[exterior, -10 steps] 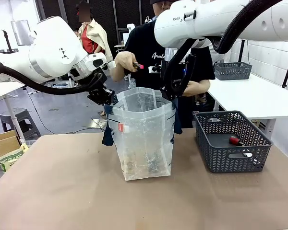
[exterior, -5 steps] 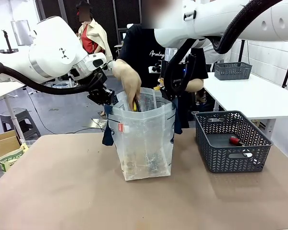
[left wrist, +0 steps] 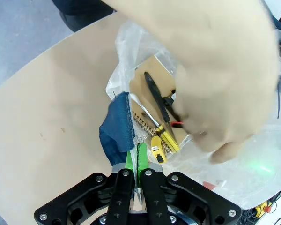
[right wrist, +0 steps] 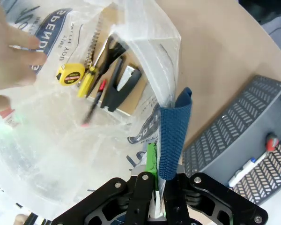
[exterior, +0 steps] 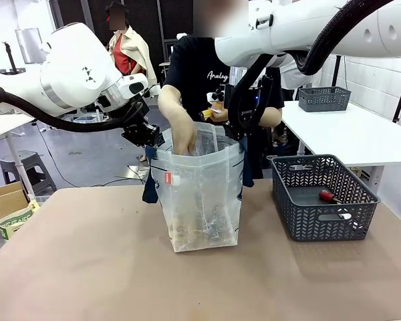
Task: Transfer purchased items from the store into the shopping bag.
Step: Move the Reusable shopping bag to the right side of the table.
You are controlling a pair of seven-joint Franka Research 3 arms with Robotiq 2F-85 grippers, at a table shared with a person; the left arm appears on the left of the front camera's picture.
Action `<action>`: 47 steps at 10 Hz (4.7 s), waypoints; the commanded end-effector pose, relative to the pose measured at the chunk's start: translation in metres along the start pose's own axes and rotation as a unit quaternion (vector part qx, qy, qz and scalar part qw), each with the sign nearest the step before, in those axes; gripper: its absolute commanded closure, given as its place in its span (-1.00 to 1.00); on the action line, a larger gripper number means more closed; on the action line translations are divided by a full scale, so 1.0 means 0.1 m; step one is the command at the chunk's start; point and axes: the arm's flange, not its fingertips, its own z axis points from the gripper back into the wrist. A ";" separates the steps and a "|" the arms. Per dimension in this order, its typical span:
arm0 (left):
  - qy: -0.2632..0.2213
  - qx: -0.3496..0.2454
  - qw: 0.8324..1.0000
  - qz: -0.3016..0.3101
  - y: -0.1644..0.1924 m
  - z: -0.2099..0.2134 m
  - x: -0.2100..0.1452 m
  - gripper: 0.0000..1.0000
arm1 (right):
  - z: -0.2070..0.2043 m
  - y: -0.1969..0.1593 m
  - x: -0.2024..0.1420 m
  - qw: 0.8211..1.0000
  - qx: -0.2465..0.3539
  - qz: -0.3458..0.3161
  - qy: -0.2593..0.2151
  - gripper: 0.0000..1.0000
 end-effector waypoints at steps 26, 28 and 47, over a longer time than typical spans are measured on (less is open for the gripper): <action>-0.001 0.000 1.000 0.000 0.00 0.00 0.00 1.00 | 0.01 -0.01 0.00 1.000 -0.001 -0.001 -0.002 1.00; -0.001 0.000 1.000 0.000 0.00 0.00 0.00 1.00 | 0.01 -0.01 0.00 1.000 -0.001 -0.001 -0.002 1.00; -0.001 0.000 1.000 0.000 0.00 0.00 0.00 1.00 | 0.01 -0.01 0.00 1.000 -0.001 -0.001 -0.002 1.00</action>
